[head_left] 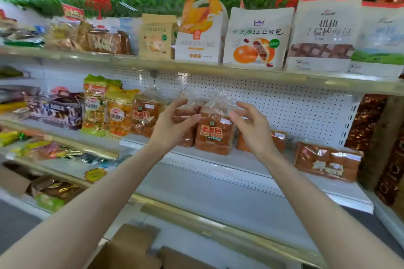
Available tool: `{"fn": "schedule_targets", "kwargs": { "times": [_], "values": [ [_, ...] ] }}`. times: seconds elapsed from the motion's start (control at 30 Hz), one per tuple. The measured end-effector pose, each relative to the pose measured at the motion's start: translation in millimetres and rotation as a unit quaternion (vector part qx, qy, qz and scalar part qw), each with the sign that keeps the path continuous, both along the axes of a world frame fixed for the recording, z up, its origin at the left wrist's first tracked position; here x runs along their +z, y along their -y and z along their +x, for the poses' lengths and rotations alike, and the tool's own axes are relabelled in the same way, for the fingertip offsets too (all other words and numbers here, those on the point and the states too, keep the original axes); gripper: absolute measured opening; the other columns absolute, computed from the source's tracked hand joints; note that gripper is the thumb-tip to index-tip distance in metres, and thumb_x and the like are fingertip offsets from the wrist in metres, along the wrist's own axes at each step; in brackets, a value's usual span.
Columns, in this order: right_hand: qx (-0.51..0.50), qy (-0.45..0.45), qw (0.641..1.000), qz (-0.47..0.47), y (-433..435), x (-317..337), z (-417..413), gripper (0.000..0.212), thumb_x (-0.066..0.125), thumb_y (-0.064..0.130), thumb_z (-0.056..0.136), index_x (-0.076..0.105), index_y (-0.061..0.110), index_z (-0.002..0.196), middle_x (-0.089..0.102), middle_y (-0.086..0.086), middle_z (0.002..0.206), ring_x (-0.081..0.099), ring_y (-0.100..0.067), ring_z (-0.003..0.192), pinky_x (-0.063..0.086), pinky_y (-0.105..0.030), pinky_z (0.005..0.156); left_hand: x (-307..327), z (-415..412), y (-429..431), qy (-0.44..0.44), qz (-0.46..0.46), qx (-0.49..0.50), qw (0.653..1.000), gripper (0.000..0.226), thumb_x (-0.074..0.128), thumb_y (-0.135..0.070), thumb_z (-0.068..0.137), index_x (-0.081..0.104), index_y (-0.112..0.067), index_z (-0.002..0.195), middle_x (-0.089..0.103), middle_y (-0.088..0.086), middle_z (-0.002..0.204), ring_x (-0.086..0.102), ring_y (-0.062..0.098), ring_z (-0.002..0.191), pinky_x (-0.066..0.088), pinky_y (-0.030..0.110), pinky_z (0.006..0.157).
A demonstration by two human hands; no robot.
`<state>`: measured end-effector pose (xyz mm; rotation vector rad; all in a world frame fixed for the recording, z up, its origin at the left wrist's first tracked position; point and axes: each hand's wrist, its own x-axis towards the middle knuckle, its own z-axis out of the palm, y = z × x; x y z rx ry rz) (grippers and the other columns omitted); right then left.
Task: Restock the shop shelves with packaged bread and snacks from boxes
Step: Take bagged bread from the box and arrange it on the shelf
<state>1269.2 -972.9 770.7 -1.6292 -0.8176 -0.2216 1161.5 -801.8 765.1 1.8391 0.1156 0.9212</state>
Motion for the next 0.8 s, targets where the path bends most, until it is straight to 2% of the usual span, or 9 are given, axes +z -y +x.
{"fn": "schedule_targets", "kwargs": {
  "times": [0.07, 0.13, 0.2, 0.3, 0.4, 0.53, 0.67, 0.8],
  "values": [
    [0.009, -0.013, 1.000, -0.003, -36, -19, -13, 0.044, 0.065, 0.033, 0.090, 0.055, 0.021, 0.132, 0.063, 0.012, 0.106, 0.062, -0.008, 0.102, 0.050, -0.025, 0.089, -19, -19, -33, -0.009, -0.009, 0.007, 1.000, 0.057, 0.073, -0.027, 0.085, 0.049, -0.020, 0.136, 0.067, -0.003, 0.109, 0.064, 0.008, 0.100, 0.051, 0.013, 0.077],
    [0.009, -0.028, 1.000, -0.009, -75, -41, -26, 0.043, 0.066, 0.030, 0.090, 0.056, 0.017, 0.130, 0.062, 0.015, 0.100, 0.060, 0.001, 0.094, 0.049, -0.012, 0.081, -40, -35, -70, -0.028, -0.019, 0.009, 0.999, 0.054, 0.073, -0.028, 0.084, 0.049, -0.023, 0.133, 0.066, -0.006, 0.106, 0.063, 0.004, 0.096, 0.050, 0.011, 0.075],
    [0.000, -0.052, 0.999, -0.013, -111, -63, -37, 0.041, 0.066, 0.027, 0.090, 0.057, 0.014, 0.128, 0.062, 0.015, 0.097, 0.059, 0.006, 0.088, 0.045, -0.008, 0.078, -61, -46, -105, -0.054, -0.024, 0.005, 0.998, 0.052, 0.072, -0.029, 0.085, 0.048, -0.024, 0.131, 0.065, -0.009, 0.103, 0.062, 0.000, 0.093, 0.049, 0.011, 0.073],
    [-0.015, -0.086, 0.996, -0.024, -164, -106, -47, 0.041, 0.066, 0.024, 0.090, 0.057, 0.010, 0.128, 0.067, -0.002, 0.106, 0.063, -0.009, 0.090, 0.048, -0.021, 0.082, -98, -55, -158, -0.104, -0.031, -0.006, 0.994, 0.056, 0.071, -0.032, 0.085, 0.048, -0.021, 0.136, 0.065, -0.002, 0.110, 0.063, 0.005, 0.096, 0.049, 0.014, 0.073],
    [-0.034, -0.128, 0.991, -0.035, -199, -144, -52, 0.037, 0.065, 0.026, 0.091, 0.058, 0.015, 0.125, 0.066, -0.002, 0.107, 0.064, -0.017, 0.090, 0.048, -0.029, 0.083, -131, -52, -194, -0.138, -0.050, -0.012, 0.989, 0.054, 0.070, -0.028, 0.086, 0.050, -0.018, 0.135, 0.064, 0.003, 0.112, 0.062, 0.003, 0.093, 0.048, 0.013, 0.073],
    [-0.065, -0.191, 0.979, -0.041, -229, -198, -42, 0.029, 0.066, 0.027, 0.090, 0.059, 0.021, 0.118, 0.065, -0.001, 0.102, 0.065, -0.023, 0.092, 0.048, -0.035, 0.083, -183, -36, -226, -0.186, -0.087, -0.034, 0.978, 0.051, 0.069, -0.025, 0.087, 0.050, -0.018, 0.133, 0.063, 0.005, 0.112, 0.063, 0.015, 0.097, 0.048, 0.017, 0.074],
    [-0.092, -0.238, 0.964, -0.077, -244, -265, -23, 0.035, 0.064, 0.031, 0.091, 0.058, 0.018, 0.123, 0.066, 0.006, 0.099, 0.066, -0.018, 0.092, 0.050, -0.031, 0.083, -242, -7, -247, -0.236, -0.109, -0.048, 0.965, 0.053, 0.071, -0.028, 0.086, 0.049, -0.017, 0.133, 0.064, 0.007, 0.114, 0.065, 0.020, 0.102, 0.053, 0.030, 0.085],
    [-0.111, -0.286, 0.944, -0.120, -251, -339, 1, 0.040, 0.060, 0.036, 0.094, 0.055, 0.019, 0.130, 0.066, 0.001, 0.114, 0.064, -0.016, 0.102, 0.051, -0.031, 0.091, -315, 30, -258, -0.303, -0.148, -0.055, 0.940, 0.047, 0.071, -0.030, 0.086, 0.052, -0.025, 0.128, 0.065, -0.003, 0.109, 0.064, 0.013, 0.100, 0.048, 0.019, 0.074]
  ]
}}
